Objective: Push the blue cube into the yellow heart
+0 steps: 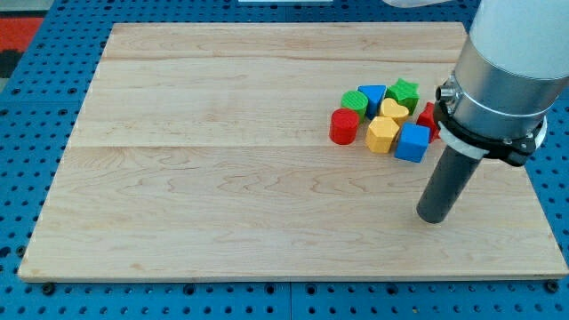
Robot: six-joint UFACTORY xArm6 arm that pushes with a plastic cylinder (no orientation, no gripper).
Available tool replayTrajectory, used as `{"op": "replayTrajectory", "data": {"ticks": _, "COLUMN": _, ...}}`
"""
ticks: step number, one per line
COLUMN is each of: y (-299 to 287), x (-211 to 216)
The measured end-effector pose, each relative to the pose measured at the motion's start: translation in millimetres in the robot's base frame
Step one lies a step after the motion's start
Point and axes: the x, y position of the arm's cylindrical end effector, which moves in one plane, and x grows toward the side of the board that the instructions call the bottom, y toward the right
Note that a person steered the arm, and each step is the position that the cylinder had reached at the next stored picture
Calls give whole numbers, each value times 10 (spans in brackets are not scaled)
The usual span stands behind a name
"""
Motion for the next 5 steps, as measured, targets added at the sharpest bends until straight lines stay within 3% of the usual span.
{"op": "replayTrajectory", "data": {"ticks": 5, "y": 46, "x": -430}}
